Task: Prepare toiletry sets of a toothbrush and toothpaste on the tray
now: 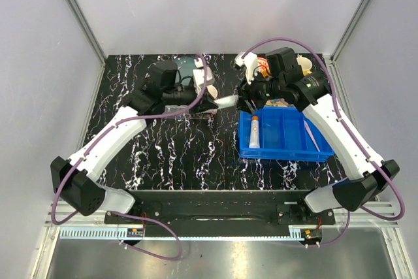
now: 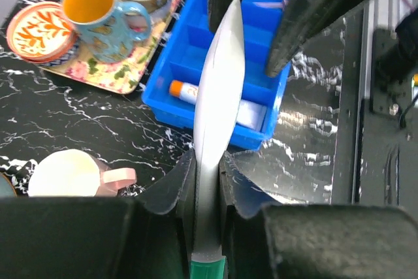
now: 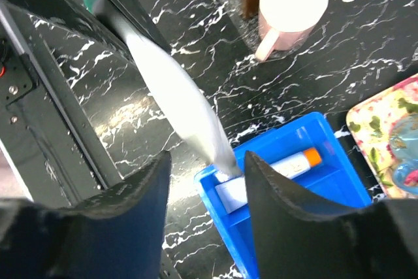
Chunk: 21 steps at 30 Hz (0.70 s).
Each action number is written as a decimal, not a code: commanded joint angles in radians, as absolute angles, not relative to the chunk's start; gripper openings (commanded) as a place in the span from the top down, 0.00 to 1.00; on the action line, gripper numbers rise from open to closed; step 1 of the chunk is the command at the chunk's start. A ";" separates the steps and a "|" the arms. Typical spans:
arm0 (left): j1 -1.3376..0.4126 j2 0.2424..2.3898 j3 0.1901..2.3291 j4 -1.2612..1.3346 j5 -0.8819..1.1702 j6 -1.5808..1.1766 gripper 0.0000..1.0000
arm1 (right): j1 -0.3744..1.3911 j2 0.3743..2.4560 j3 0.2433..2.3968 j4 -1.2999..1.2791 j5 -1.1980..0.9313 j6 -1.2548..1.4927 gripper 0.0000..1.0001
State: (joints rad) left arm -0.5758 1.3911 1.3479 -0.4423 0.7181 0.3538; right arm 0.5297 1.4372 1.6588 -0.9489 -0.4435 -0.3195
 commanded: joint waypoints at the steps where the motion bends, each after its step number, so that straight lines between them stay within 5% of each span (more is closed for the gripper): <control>1: -0.485 1.302 1.325 -0.123 0.729 0.106 1.00 | 0.503 1.391 1.713 -0.845 -0.403 -0.252 0.41; 9: -0.333 1.247 1.243 0.208 0.874 -0.342 1.00 | 0.405 1.379 1.729 -0.634 -0.578 -0.053 0.31; 15: -0.308 1.241 1.134 0.647 0.979 -0.747 1.00 | 0.393 1.376 1.678 -0.402 -0.794 0.171 0.08; 21: -0.310 1.259 1.063 0.923 0.953 -0.969 1.00 | 0.393 1.410 1.684 -0.232 -0.920 0.357 0.02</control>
State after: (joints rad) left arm -0.3122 1.2739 1.0847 0.6010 0.9382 -0.7483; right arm 0.3908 1.3930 1.6676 -0.4286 -0.7883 0.1730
